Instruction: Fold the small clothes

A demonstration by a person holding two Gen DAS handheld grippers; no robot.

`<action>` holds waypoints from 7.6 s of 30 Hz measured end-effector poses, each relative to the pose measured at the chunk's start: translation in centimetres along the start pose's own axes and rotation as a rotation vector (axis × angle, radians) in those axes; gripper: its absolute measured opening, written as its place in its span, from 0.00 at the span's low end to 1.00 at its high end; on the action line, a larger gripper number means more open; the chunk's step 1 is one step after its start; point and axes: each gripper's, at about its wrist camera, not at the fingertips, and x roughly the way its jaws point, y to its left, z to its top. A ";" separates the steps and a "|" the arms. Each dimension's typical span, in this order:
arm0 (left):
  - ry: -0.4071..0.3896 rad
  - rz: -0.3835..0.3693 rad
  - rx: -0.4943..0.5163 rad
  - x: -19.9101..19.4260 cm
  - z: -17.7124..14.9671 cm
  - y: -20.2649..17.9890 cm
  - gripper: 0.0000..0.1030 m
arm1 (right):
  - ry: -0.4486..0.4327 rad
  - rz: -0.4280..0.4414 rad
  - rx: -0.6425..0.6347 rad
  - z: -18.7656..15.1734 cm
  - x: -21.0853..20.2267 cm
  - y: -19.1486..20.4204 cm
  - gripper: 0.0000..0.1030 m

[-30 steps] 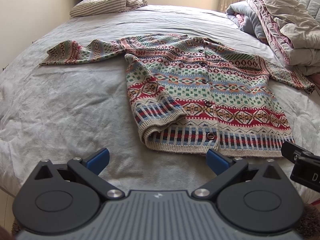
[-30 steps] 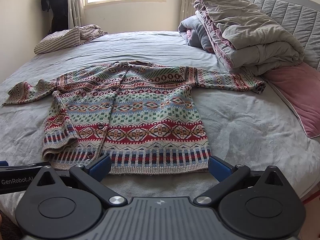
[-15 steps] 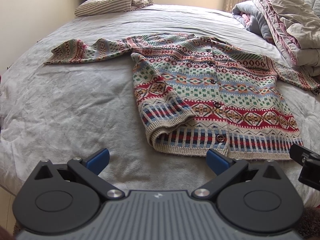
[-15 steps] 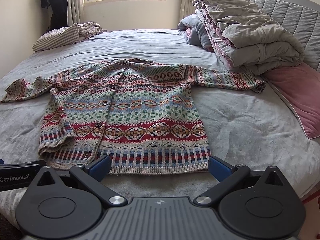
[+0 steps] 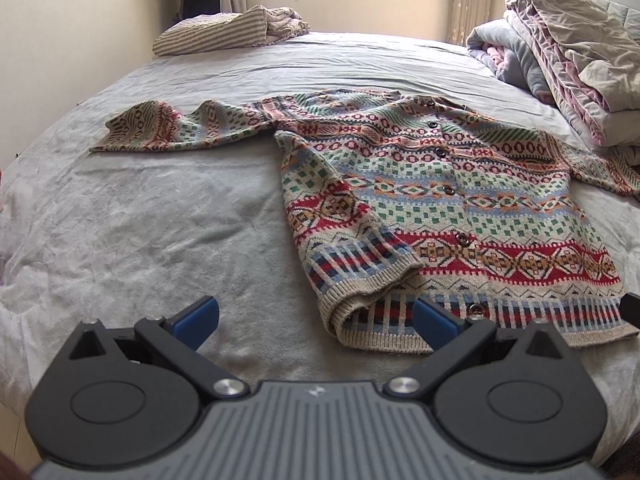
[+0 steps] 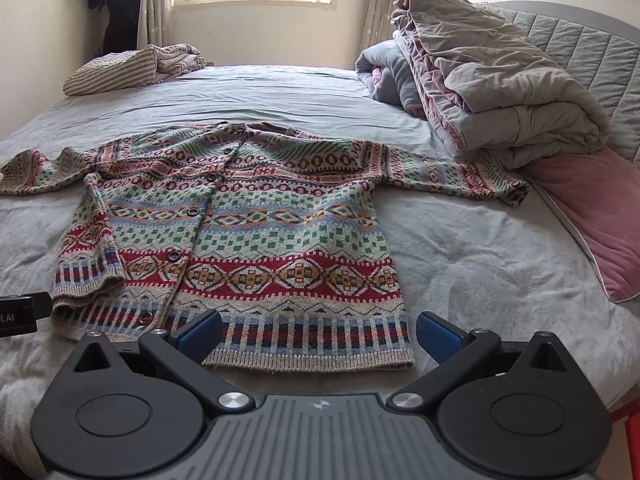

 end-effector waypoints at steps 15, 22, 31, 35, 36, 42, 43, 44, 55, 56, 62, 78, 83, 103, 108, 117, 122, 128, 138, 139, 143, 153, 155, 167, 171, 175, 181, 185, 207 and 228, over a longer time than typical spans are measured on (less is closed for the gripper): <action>0.057 -0.002 0.193 8.9 0.9 -4.6 0.99 | 0.169 -0.007 0.075 -0.6 5.5 -5.0 1.00; 0.011 0.168 0.067 9.4 1.8 0.1 0.99 | 0.197 -0.029 0.067 -0.8 6.8 -6.1 1.00; 0.013 0.226 -0.134 6.7 1.1 9.4 0.98 | 0.220 -0.019 0.084 -1.0 7.7 -7.2 1.00; 0.062 -0.049 -0.265 6.4 0.4 11.7 0.93 | 0.251 0.042 0.127 -1.2 8.3 -8.0 0.98; 0.073 -0.093 -0.286 6.7 0.2 12.0 0.88 | 0.261 0.059 0.137 -1.3 8.4 -8.3 0.97; 0.116 -0.278 -0.385 9.1 0.4 14.3 0.61 | 0.283 0.185 0.301 -1.9 9.2 -11.5 0.85; 0.126 -0.309 -0.390 9.5 0.4 14.5 0.60 | 0.283 0.201 0.326 -2.0 9.4 -12.1 0.80; 0.131 -0.336 -0.398 9.9 0.5 14.7 0.58 | 0.282 0.211 0.339 -2.0 9.6 -12.4 0.74; 0.096 -0.442 -0.411 7.2 0.2 15.7 0.01 | 0.195 0.330 0.312 -1.1 7.5 -10.9 0.06; 0.082 -0.450 -0.409 6.3 0.4 16.1 0.01 | 0.174 0.333 0.329 -0.8 6.5 -11.4 0.06; 0.056 -0.454 -0.331 2.1 0.1 17.0 0.00 | 0.124 0.362 0.341 -0.1 2.4 -13.4 0.04; 0.049 -0.274 -0.109 2.2 0.8 15.1 0.68 | 0.139 0.169 0.309 0.2 4.8 -17.1 0.66; 0.037 -0.335 -0.018 4.0 5.5 10.8 0.80 | 0.100 0.089 0.330 3.0 8.0 -20.8 0.78; -0.156 -0.463 0.513 23.0 23.1 -19.7 0.91 | -0.027 -0.109 0.371 8.9 26.6 -35.1 0.58; -0.146 -0.408 0.632 29.8 25.4 -25.3 0.90 | -0.071 -0.074 0.416 9.4 29.8 -36.5 0.48; -0.043 -0.454 0.564 35.3 27.2 -27.5 0.85 | -0.145 -0.340 0.047 12.3 28.2 -34.8 0.05; -0.030 -0.501 0.515 35.0 27.3 -26.4 0.70 | -0.208 -0.647 -0.372 11.1 25.6 -32.5 0.05; -0.001 -0.498 0.467 34.9 27.8 -26.2 0.43 | 0.160 -0.394 -0.295 7.0 26.4 -34.8 0.06; 0.046 -0.532 0.302 35.8 28.9 -25.1 0.11 | -0.035 -0.115 0.251 8.8 19.1 -43.5 0.52; 0.047 -0.539 0.282 35.9 28.9 -25.0 0.09 | -0.050 -0.100 0.288 9.4 19.5 -44.3 0.52; 0.040 -0.545 0.237 35.7 29.5 -24.6 0.08 | 0.018 -0.065 0.341 11.6 24.7 -45.0 0.51; 0.166 -0.633 0.122 37.3 30.3 -23.5 0.36 | 0.150 -0.206 0.340 10.8 32.6 -41.7 0.47; 0.159 -0.662 0.118 37.2 30.0 -23.8 0.19 | 0.141 -0.188 0.300 11.0 32.5 -40.6 0.10; -0.227 -0.534 0.097 35.6 28.8 -23.9 0.00 | -0.089 -0.556 0.177 12.4 28.5 -38.3 0.01; -0.121 -0.427 0.148 38.2 28.0 -25.7 0.01 | -0.018 -0.550 0.139 11.6 30.3 -37.9 0.01; -0.143 -0.429 0.123 36.0 28.2 -25.4 0.49 | -0.034 -0.499 0.163 11.4 28.5 -38.4 0.47; -0.179 -0.483 0.278 29.5 25.9 -25.4 0.74 | -0.072 -0.333 0.402 9.5 21.0 -40.5 0.64; -0.152 -0.598 0.328 25.8 23.1 -25.1 0.77 | -0.008 -0.188 0.599 6.5 19.3 -41.5 0.66; 0.049 -0.874 0.314 24.5 16.0 -30.6 0.68 | -0.303 -0.451 0.407 5.7 21.5 -36.3 0.05; -0.135 -0.432 0.266 17.3 17.9 -11.0 0.93 | -0.226 -0.275 0.241 11.5 15.1 -26.8 0.79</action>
